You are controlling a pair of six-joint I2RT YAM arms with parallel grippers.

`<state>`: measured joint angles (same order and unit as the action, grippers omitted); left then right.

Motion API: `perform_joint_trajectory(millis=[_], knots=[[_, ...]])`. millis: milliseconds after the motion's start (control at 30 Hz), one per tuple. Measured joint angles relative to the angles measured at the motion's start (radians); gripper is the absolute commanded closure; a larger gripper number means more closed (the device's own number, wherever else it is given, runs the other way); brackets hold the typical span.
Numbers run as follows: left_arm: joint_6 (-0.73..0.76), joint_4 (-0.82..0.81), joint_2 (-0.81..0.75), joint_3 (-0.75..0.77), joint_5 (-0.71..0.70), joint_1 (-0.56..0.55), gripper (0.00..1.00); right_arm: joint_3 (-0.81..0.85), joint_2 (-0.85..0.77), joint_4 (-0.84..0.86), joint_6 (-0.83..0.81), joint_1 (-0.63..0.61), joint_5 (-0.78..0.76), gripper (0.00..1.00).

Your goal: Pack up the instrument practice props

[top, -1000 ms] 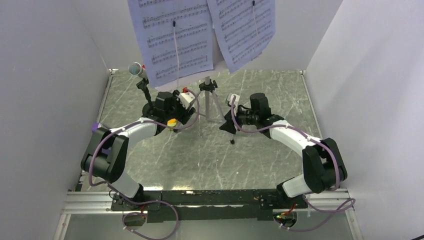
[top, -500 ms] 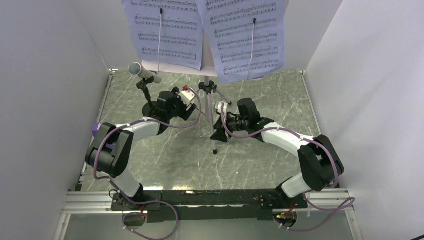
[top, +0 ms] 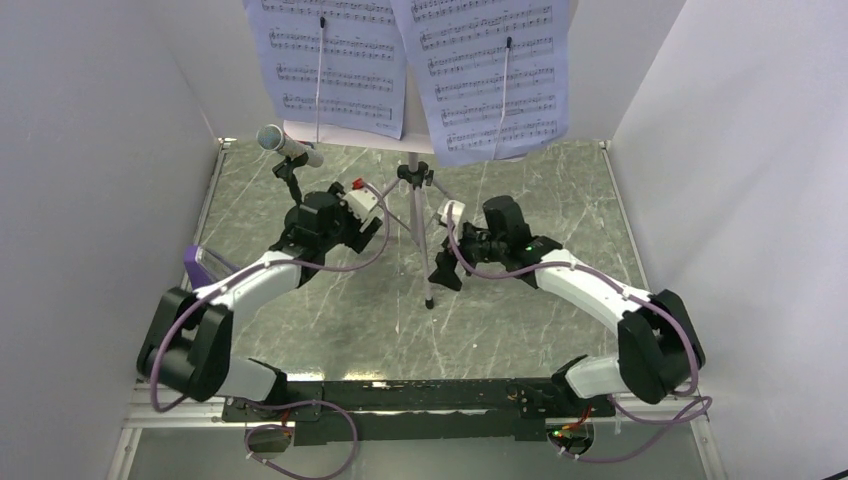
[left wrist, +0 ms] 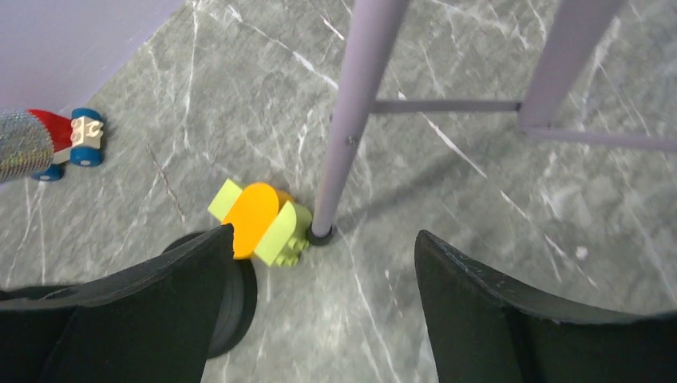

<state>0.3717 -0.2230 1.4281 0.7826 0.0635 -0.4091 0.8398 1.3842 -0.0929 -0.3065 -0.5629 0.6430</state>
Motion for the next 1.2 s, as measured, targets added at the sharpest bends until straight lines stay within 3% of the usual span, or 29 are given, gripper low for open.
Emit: perform_joint_trajectory(millis=[200, 467, 567, 700, 900, 1033, 1200], knots=[[0.042, 0.153, -0.171, -0.076, 0.029, 0.000, 0.14, -0.002, -0.090, -0.047, 0.021, 0.098, -0.110, 0.00], [0.200, 0.563, -0.351, -0.071, 0.250, -0.001, 0.13, -0.002, -0.187, -0.210, 0.032, 0.237, -0.302, 0.00], [0.265, 0.722, -0.428, -0.034, 0.334, -0.011, 0.11, -0.028, -0.304, -0.240, 0.058, 0.316, -0.395, 0.00], [0.298, 0.855, -0.502, 0.099, 0.436, -0.031, 0.08, -0.037, -0.510, -0.270, 0.065, 0.517, -0.422, 0.01], [0.242, 0.927, -0.483, 0.465, 0.594, -0.051, 0.07, 0.064, -0.633, -0.380, -0.005, 0.833, -0.206, 0.04], [0.129, 0.881, -0.429, 0.660, 0.682, -0.057, 0.08, 0.232, -0.655, -0.460, -0.105, 0.874, 0.006, 0.06], [-0.093, 0.734, -0.372, 0.740, 0.761, -0.057, 0.07, 0.436, -0.656, -0.489, -0.150, 0.876, 0.219, 0.07]])
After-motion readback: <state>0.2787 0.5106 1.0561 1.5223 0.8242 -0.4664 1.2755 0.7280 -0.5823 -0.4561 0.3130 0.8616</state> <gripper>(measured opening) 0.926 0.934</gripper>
